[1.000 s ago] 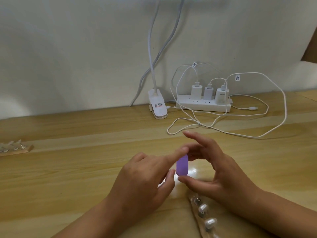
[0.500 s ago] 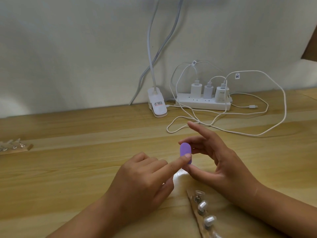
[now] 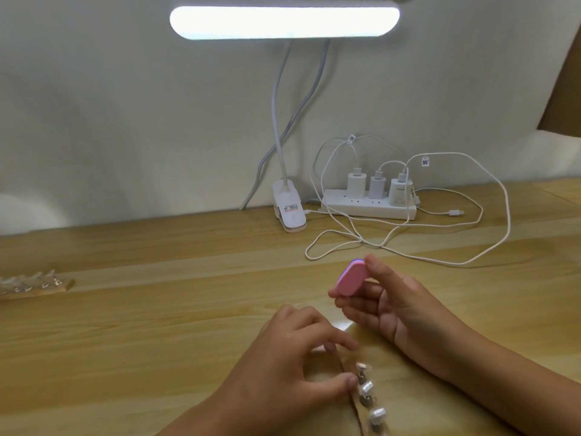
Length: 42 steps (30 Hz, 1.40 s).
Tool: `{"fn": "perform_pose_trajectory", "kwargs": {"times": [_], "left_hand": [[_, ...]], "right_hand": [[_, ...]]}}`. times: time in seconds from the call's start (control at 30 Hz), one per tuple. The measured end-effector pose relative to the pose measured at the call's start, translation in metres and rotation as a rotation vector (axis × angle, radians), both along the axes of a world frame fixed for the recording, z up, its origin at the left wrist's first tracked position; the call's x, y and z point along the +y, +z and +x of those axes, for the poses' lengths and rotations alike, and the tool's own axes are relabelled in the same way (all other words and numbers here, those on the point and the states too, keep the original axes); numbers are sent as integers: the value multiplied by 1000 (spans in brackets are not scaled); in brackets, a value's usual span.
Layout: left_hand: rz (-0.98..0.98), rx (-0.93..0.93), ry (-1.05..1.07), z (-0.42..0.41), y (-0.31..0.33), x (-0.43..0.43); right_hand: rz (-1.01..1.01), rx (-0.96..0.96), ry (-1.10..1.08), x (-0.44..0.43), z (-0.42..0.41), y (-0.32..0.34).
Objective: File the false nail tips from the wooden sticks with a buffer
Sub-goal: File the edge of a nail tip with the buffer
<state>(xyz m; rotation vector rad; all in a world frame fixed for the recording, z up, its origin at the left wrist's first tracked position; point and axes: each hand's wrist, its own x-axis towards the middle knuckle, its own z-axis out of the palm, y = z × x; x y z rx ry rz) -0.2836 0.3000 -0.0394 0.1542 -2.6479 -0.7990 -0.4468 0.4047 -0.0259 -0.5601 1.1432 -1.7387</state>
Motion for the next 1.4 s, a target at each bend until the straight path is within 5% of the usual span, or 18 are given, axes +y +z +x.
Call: {"fn": "perform_pose_trajectory", "kwargs": {"times": [0.2,0.33,0.43,0.53,0.67,0.83,1.4], "left_hand": [[36,-67,-11,-11,-5,1],[349,-64,6,-12,-3,-1],[835,122,136,-11,5,-1],[1057,264,206,-11,10,-4],[1020,288,226,-9,10,-7],[895,225,144,-8,2,-6],[792,190,129,-4,-1,-5]], "right_hand": [[-7,-313,100,-1,-4,-2],[-24,-304,102,-2,-4,1],[-76,-122,33,-1,-1,0],[-120,360,-163,3,1,-2],[-184,859,-230,10,-1,-6],[-290,1141,-193,11,3,-13],[-154,1132,-98,11,3,-15]]}}
